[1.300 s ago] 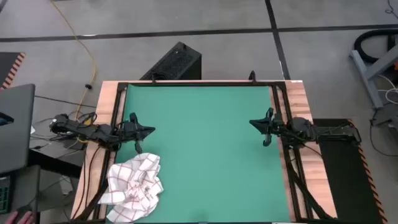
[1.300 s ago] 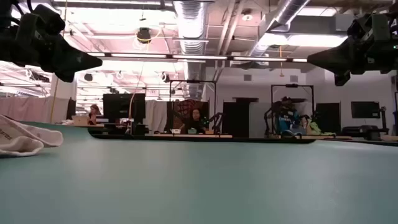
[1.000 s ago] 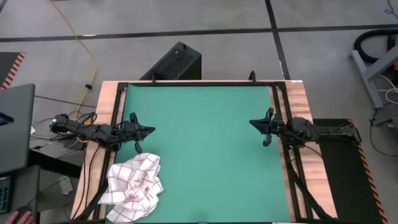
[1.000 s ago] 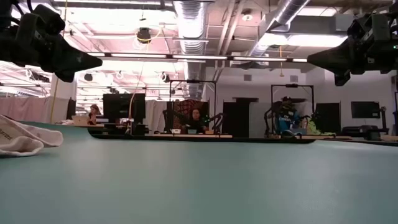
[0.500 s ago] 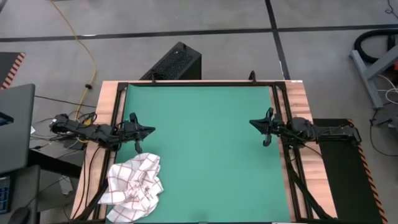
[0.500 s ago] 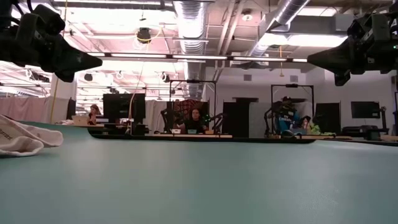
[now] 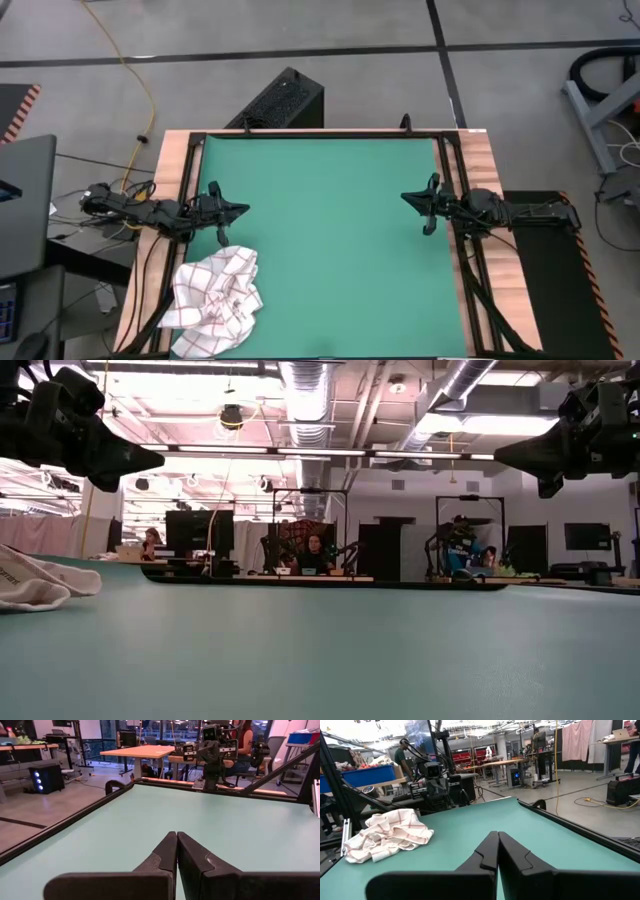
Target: Roll towel into tight, uniform cylinder
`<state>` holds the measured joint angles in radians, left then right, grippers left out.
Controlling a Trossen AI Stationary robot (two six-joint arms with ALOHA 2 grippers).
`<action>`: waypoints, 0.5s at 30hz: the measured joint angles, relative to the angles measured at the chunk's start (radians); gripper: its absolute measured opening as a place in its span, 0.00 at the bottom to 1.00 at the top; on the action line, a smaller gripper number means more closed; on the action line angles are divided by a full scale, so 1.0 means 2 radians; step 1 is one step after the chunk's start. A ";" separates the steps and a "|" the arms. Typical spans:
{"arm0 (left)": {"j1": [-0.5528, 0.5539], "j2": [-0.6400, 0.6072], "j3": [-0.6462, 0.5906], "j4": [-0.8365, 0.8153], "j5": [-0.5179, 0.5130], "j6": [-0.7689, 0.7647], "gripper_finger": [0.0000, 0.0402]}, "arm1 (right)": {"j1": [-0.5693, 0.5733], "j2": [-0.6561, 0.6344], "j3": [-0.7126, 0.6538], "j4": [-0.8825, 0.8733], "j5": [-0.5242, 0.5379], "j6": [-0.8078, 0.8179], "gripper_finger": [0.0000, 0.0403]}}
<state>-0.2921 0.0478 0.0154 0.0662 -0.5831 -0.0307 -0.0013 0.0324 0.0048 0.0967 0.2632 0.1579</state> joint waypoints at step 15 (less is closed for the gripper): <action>0.000 0.000 0.000 0.000 0.000 -0.030 0.00 | 0.000 0.000 0.000 0.000 0.000 0.000 0.08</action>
<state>-0.2920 0.0478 0.0154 0.0661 -0.5827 -0.0903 -0.0017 0.0324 0.0044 0.0966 0.2632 0.1581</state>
